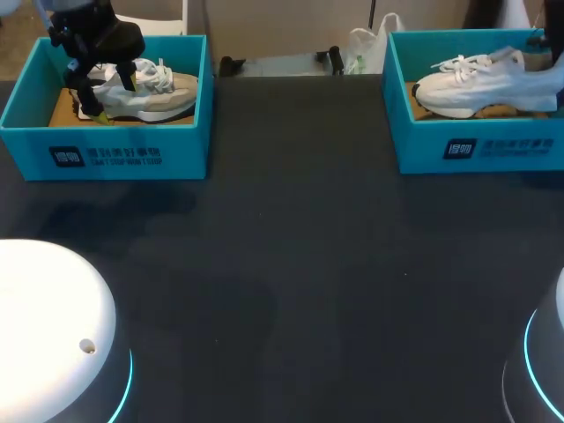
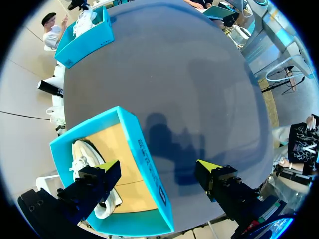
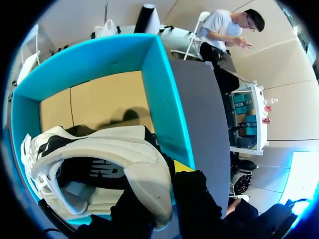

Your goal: Take the shoe out of the shoebox, open the shoe tongue, remove and reinsert the insole, then place the shoe into the shoebox

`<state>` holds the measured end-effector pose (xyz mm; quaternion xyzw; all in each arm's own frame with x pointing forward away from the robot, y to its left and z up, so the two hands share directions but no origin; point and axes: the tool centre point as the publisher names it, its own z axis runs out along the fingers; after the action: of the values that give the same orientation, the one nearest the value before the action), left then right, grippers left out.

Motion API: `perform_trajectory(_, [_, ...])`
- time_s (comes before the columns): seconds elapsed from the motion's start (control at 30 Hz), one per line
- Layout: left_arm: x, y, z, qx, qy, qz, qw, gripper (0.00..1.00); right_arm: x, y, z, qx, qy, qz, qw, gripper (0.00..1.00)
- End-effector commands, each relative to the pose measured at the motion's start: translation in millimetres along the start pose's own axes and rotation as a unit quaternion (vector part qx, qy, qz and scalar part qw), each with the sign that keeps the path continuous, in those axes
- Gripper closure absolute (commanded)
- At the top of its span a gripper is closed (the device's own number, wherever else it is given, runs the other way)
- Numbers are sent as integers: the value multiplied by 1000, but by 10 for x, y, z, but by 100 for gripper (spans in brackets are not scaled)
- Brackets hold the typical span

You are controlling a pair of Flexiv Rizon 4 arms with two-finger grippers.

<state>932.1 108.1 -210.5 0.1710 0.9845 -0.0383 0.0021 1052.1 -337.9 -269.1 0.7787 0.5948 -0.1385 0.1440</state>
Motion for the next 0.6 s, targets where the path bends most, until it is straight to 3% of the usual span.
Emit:
perform_trajectory(0.03, [5, 3, 1, -1, 0, 0, 1000, 0, -17, -31, -18, -4, 2, 0, 1000, 100])
perform_trajectory(0.37, [5, 3, 1, -1, 0, 0, 1000, 0, 48, -166, 266, -10, 11, 4, 1000, 100])
perform_trajectory(0.6, [5, 3, 1, -1, 0, 0, 1000, 0, 42, -270, 320, -30, 16, -6, 999, 100])
